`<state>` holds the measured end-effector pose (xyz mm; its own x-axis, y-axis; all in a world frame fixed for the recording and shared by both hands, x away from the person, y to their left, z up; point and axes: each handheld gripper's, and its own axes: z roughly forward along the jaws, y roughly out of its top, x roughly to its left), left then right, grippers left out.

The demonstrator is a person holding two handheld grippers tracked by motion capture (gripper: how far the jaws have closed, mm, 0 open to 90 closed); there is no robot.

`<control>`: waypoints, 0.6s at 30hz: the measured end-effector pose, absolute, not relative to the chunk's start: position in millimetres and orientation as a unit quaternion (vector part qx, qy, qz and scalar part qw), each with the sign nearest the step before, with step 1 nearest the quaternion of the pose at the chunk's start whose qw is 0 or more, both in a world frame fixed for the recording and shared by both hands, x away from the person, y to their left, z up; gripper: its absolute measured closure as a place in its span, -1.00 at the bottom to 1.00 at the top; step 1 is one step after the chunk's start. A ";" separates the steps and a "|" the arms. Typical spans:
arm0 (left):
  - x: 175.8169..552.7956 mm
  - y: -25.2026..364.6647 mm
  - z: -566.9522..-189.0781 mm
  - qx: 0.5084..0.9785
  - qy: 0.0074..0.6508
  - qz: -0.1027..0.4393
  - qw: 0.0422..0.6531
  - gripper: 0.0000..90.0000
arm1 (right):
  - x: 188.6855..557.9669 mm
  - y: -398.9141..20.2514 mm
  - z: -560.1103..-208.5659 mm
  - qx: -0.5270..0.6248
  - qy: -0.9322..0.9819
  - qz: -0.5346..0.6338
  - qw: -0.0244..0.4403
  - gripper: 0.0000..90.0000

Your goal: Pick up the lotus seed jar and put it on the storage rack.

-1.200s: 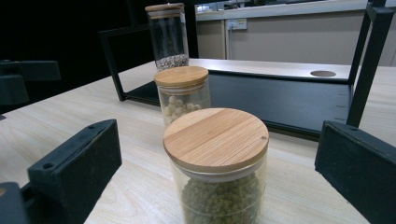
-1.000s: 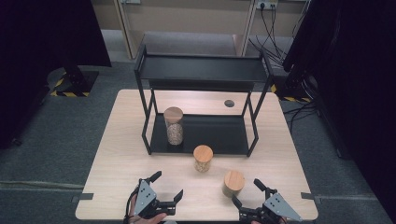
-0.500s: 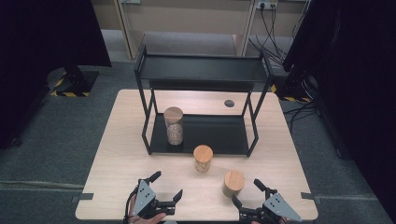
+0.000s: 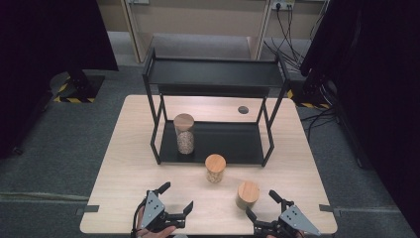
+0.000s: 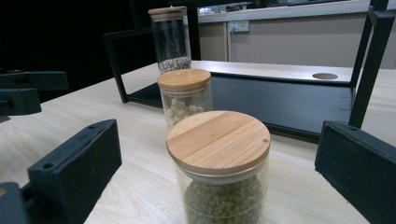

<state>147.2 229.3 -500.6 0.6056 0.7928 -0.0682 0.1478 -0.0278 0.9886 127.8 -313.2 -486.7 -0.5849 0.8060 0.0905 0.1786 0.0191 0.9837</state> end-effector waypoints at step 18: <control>147.5 230.3 -501.2 0.661 0.359 0.269 0.601 -0.98 | 138.3 -305.6 -471.6 0.345 0.671 0.602 0.262 -0.98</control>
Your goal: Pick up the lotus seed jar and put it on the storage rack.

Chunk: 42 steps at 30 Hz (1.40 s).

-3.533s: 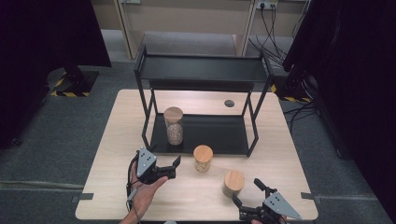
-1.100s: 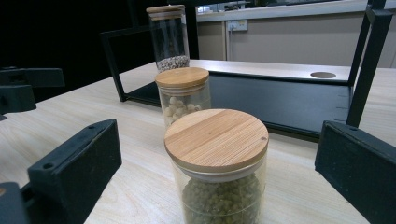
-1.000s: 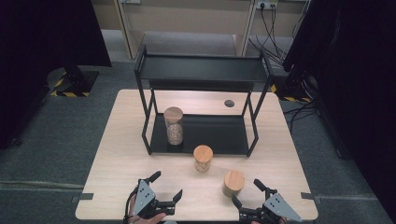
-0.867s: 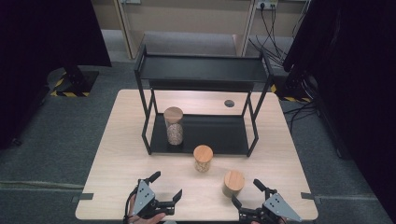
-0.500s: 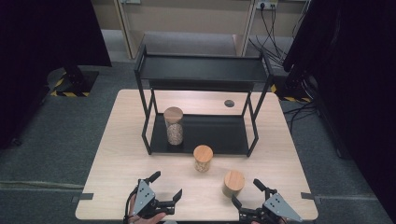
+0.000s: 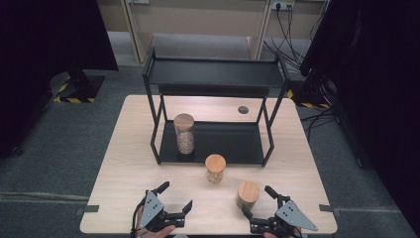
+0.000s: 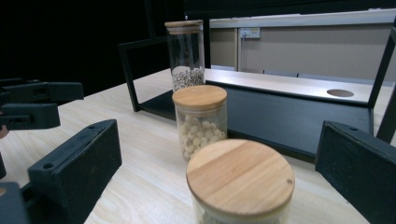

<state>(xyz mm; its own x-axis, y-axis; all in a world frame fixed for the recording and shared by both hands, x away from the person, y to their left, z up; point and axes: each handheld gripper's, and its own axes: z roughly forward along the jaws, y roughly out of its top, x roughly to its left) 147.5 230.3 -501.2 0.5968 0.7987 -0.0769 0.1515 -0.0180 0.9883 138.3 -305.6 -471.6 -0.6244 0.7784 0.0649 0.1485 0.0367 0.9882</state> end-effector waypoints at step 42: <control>148.1 231.1 -502.0 0.658 0.365 0.272 0.600 -0.98 | 198.0 -231.1 -418.0 0.345 0.694 0.585 0.241 -0.97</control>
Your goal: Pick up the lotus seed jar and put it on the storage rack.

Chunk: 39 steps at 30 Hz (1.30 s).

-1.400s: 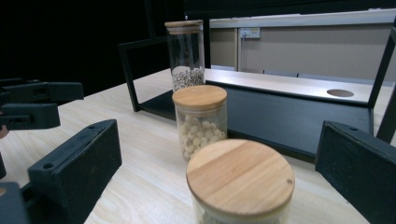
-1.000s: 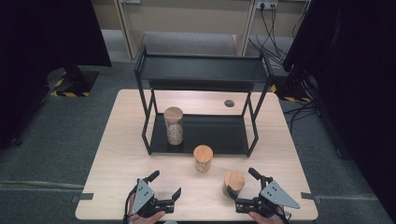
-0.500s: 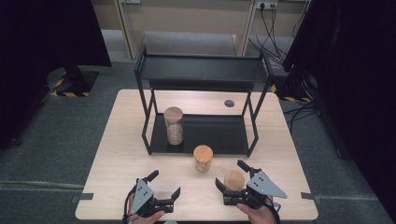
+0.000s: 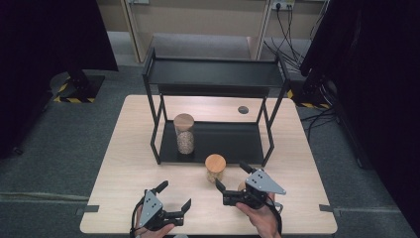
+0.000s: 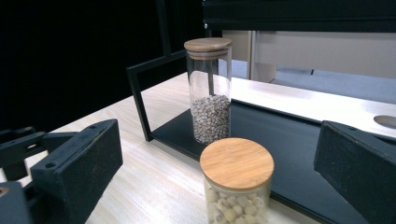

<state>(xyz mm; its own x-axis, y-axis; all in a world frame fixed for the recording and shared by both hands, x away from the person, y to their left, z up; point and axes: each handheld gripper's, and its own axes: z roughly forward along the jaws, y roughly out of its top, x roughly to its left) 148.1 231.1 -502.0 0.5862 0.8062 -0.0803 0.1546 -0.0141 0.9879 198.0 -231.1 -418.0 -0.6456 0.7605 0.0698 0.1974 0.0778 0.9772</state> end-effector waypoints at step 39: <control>146.3 234.0 -500.4 0.654 0.358 0.274 0.607 -0.98 | 249.3 -123.4 -417.5 0.476 0.724 0.416 0.275 -0.74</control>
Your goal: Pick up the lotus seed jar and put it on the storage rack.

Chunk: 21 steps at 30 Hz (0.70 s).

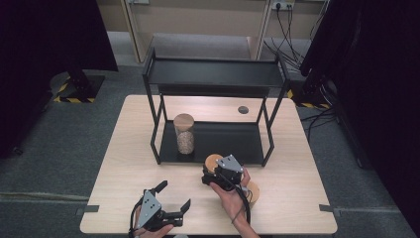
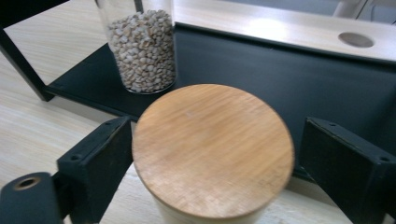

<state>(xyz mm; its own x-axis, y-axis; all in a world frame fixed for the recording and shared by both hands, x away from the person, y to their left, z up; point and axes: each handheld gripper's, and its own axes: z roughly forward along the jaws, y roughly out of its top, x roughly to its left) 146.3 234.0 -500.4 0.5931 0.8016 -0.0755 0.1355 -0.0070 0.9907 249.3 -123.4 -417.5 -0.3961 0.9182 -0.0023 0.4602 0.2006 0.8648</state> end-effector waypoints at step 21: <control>145.7 235.8 -499.8 0.650 0.360 0.272 0.611 -0.98 | 255.3 -114.2 -423.1 0.482 0.727 0.406 0.273 -0.46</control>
<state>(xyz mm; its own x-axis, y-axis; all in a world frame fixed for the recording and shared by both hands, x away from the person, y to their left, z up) 145.7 235.8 -499.8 0.5937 0.8001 -0.0862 0.1357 0.0061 0.9907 255.3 -114.2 -423.1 -0.3861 0.9224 -0.0060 0.4795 0.2063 0.8530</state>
